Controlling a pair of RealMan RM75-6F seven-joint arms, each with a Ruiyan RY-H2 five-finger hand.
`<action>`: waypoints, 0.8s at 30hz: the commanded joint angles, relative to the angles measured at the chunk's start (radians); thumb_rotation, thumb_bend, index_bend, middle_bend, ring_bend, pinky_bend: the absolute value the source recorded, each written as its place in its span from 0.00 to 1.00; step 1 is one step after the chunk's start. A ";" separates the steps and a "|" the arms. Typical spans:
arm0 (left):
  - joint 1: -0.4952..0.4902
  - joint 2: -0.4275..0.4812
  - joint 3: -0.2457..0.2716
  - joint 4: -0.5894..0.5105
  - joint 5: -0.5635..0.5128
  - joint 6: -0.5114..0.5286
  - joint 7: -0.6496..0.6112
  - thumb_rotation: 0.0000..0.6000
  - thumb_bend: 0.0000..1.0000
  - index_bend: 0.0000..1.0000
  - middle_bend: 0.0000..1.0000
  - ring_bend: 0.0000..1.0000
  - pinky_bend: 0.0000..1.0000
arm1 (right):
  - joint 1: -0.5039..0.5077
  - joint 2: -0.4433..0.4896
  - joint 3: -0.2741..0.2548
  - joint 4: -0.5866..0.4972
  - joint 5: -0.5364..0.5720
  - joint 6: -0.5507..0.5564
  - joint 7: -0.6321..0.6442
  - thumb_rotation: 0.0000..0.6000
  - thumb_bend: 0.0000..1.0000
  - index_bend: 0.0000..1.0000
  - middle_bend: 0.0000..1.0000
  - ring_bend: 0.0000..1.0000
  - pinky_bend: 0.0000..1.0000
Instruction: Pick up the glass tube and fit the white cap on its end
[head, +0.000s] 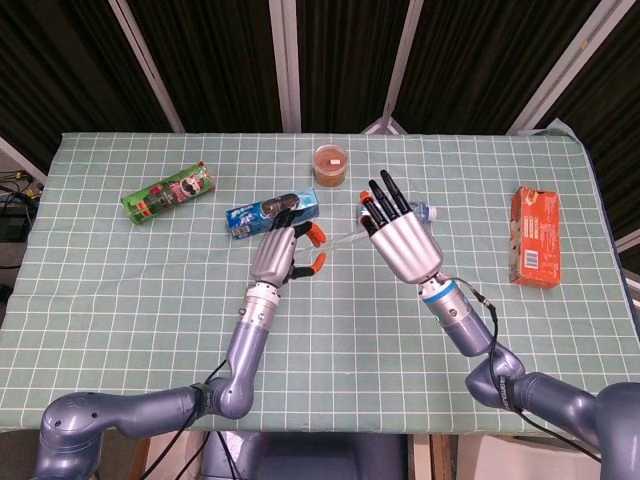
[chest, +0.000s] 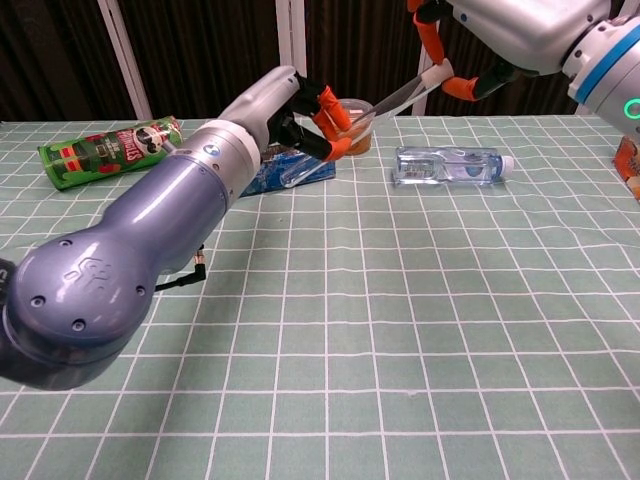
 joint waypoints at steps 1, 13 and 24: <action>-0.001 -0.002 -0.001 0.001 0.000 0.001 0.001 1.00 0.64 0.56 0.55 0.13 0.00 | -0.001 0.001 -0.001 0.000 0.000 0.001 0.002 1.00 0.32 0.67 0.29 0.16 0.05; -0.008 -0.011 -0.004 0.010 0.007 0.001 -0.002 1.00 0.64 0.56 0.55 0.13 0.00 | -0.004 0.004 -0.001 -0.001 0.000 0.003 0.004 1.00 0.32 0.67 0.28 0.16 0.05; -0.003 -0.014 -0.005 0.016 0.014 0.010 -0.013 1.00 0.64 0.56 0.55 0.13 0.00 | -0.013 0.007 -0.005 -0.004 0.006 0.002 -0.002 1.00 0.32 0.47 0.20 0.14 0.05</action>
